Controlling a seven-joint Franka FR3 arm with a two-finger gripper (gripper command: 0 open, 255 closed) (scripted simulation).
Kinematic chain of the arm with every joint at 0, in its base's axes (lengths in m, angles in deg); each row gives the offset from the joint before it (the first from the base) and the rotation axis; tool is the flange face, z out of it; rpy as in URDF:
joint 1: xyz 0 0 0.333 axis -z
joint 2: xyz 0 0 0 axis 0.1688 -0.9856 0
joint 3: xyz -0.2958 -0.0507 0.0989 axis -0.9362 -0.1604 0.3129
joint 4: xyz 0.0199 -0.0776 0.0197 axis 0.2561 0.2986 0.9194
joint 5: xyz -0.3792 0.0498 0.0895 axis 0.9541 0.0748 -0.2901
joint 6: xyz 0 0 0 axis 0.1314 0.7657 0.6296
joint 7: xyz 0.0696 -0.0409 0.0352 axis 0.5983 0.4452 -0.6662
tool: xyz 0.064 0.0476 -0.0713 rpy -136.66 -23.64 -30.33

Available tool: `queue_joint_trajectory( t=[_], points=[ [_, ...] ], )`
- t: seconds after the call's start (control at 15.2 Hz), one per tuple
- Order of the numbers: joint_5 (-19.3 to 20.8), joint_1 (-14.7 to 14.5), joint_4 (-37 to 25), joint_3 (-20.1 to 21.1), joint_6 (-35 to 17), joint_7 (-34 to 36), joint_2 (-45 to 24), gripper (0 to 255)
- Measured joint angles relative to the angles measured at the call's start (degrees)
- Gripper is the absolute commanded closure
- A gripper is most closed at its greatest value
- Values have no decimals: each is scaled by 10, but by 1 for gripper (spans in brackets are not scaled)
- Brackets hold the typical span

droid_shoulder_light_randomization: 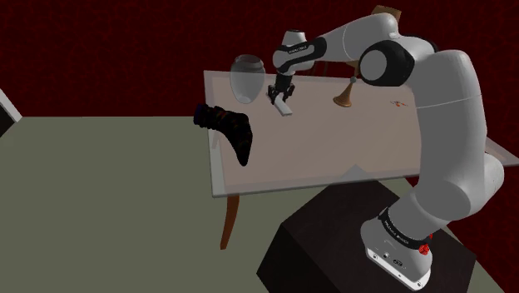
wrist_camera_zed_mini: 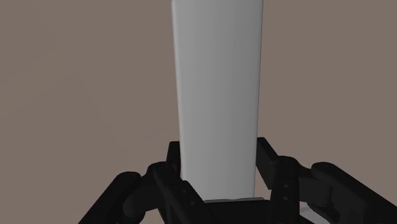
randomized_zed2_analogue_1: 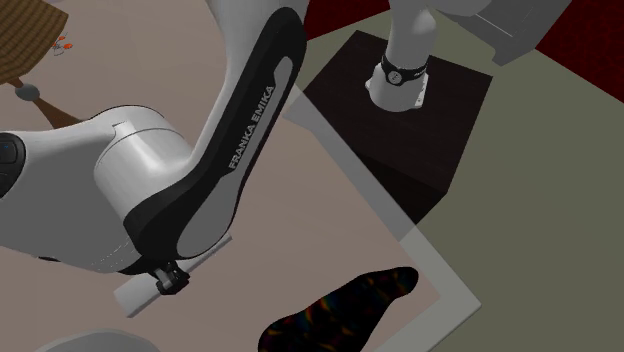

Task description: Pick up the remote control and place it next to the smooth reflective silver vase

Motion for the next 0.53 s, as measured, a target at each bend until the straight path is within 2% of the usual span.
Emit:
queue_joint_trajectory(
  t=[0.53],
  points=[
    [-2, 2, -2, 2, -37, -1, -39, 255]
  ],
)
